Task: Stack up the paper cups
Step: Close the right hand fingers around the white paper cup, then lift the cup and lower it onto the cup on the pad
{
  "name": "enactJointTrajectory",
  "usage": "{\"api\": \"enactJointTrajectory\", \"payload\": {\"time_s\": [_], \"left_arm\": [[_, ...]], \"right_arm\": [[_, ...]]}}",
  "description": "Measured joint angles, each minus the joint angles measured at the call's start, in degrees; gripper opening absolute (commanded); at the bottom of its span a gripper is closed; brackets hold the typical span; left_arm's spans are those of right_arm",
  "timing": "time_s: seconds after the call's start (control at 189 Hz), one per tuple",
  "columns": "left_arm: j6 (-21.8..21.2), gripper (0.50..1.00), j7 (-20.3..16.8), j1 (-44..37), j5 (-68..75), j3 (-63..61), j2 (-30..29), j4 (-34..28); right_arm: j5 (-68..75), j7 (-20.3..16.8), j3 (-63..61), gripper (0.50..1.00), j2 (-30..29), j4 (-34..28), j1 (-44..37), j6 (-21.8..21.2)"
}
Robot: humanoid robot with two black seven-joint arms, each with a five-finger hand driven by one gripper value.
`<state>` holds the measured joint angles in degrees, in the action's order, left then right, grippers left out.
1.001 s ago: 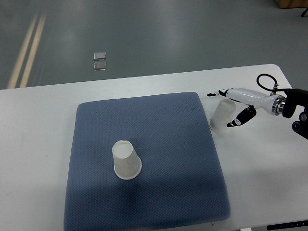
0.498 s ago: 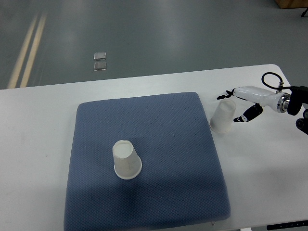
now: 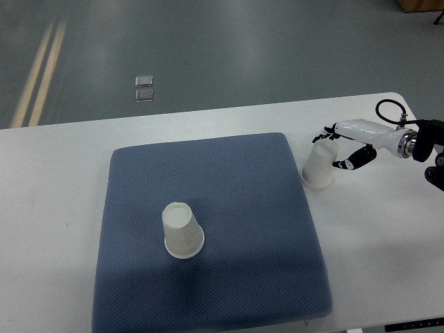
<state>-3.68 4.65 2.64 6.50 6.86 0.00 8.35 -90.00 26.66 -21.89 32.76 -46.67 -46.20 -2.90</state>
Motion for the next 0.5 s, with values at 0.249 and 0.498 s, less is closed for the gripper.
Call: {"api": "enactJointTrajectory", "payload": {"time_s": [0.249,0.498], "left_arm": [[0.0,1.0,0.0,-0.01,0.0,0.0,0.0,0.0],[0.0,1.0,0.0,-0.01,0.0,0.0,0.0,0.0]], "right_arm": [[0.06,0.1,-0.39,0.617,0.48,-0.07,-0.91,0.0],[1.71,1.01,-1.41,0.619,3.83,-2.17,-6.19,-0.94]]}}
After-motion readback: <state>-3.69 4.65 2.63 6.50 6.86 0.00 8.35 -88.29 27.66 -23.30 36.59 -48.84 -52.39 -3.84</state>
